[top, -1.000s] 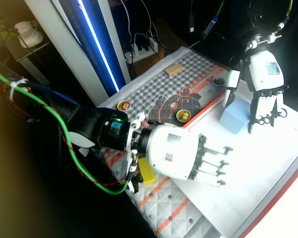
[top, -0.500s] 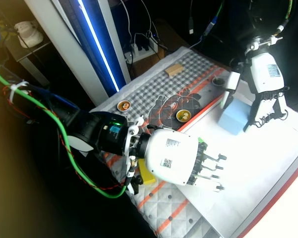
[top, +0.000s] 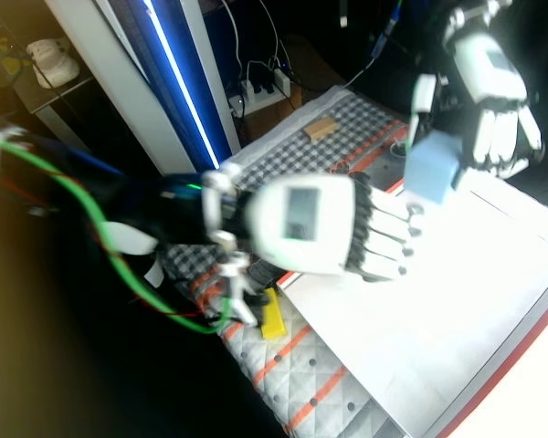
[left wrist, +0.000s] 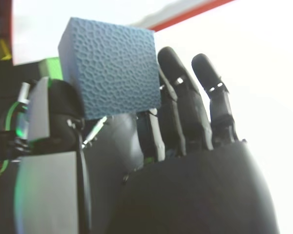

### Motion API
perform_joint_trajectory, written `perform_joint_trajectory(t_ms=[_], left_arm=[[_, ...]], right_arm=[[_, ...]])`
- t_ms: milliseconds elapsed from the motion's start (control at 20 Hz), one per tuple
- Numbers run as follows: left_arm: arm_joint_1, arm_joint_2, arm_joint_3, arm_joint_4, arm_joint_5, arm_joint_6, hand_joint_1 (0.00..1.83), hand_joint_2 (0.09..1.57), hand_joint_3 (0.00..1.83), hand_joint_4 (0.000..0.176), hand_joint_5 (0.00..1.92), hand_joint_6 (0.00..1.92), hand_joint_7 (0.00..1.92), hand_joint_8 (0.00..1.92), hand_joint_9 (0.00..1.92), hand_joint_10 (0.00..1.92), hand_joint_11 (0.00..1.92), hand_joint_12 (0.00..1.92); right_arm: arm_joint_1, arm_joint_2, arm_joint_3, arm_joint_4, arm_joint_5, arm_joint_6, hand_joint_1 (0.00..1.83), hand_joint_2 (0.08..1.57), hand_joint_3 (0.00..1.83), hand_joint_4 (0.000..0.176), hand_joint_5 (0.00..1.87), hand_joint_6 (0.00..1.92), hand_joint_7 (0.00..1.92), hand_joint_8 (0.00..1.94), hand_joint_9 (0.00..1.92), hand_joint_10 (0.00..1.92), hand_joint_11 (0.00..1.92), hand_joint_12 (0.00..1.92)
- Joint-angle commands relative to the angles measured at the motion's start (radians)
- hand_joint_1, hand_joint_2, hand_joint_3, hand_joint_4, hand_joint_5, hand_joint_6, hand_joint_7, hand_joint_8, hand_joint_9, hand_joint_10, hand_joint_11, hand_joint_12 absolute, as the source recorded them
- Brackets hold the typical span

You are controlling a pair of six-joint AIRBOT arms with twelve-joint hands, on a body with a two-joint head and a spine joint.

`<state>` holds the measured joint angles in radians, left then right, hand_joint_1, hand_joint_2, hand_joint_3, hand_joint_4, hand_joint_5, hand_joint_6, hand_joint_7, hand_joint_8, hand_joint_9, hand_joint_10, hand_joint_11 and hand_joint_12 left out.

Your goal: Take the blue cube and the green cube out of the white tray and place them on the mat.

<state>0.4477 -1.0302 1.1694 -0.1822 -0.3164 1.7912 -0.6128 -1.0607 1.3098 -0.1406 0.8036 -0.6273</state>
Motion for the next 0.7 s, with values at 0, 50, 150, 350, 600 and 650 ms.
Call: perform_joint_trajectory(t_ms=[0, 50, 150, 350, 600, 650], left_arm=[[0.005, 0.022, -0.017, 0.035, -0.129, -0.037, 0.93, 1.06, 0.00, 0.084, 0.78, 0.06, 0.77, 0.17, 0.46, 0.71, 0.06, 1.35], [0.019, 0.044, -0.041, 0.069, -0.138, -0.082, 0.94, 1.04, 0.00, 0.086, 0.77, 0.02, 0.77, 0.18, 0.39, 0.91, 0.01, 1.47], [0.065, 0.091, -0.097, 0.123, -0.160, -0.141, 0.90, 1.06, 0.00, 0.095, 0.80, 0.01, 0.78, 0.20, 0.39, 0.97, 0.01, 1.54], [0.128, 0.158, -0.187, 0.196, -0.176, -0.183, 0.92, 1.03, 0.00, 0.061, 0.83, 0.00, 0.82, 0.19, 0.42, 1.05, 0.02, 1.54], [0.184, 0.160, -0.199, 0.220, -0.171, -0.286, 0.91, 0.99, 0.00, 0.062, 0.74, 0.00, 0.61, 0.47, 0.22, 1.19, 0.00, 1.32], [0.195, 0.159, -0.203, 0.220, -0.169, -0.289, 0.94, 0.97, 0.00, 0.057, 0.71, 0.00, 0.54, 0.49, 0.22, 1.11, 0.00, 1.31]], right_arm=[[-0.003, 0.007, -0.015, 0.005, 0.143, 0.003, 1.24, 1.14, 0.00, 0.000, 0.84, 1.05, 1.01, 1.09, 0.89, 0.92, 0.70, 1.45], [-0.017, 0.025, -0.034, -0.001, 0.159, 0.003, 1.35, 1.13, 0.00, 0.000, 0.88, 0.91, 0.99, 1.03, 0.91, 1.24, 0.69, 1.44], [-0.064, 0.070, -0.085, -0.012, 0.195, 0.003, 1.38, 1.11, 0.00, 0.000, 0.90, 0.86, 1.04, 0.91, 0.95, 1.29, 0.76, 1.41], [-0.166, 0.140, -0.167, -0.020, 0.258, 0.003, 1.36, 1.11, 0.00, 0.000, 0.89, 0.93, 1.06, 0.87, 0.96, 1.22, 0.79, 1.42], [-0.256, 0.164, -0.221, -0.026, 0.290, 0.003, 1.37, 1.12, 0.00, 0.000, 0.87, 1.00, 1.03, 0.86, 0.94, 1.29, 0.69, 1.51], [-0.264, 0.164, -0.226, -0.031, 0.290, 0.003, 1.37, 1.11, 0.00, 0.000, 0.88, 1.00, 1.05, 0.84, 0.92, 1.29, 0.61, 1.47]])
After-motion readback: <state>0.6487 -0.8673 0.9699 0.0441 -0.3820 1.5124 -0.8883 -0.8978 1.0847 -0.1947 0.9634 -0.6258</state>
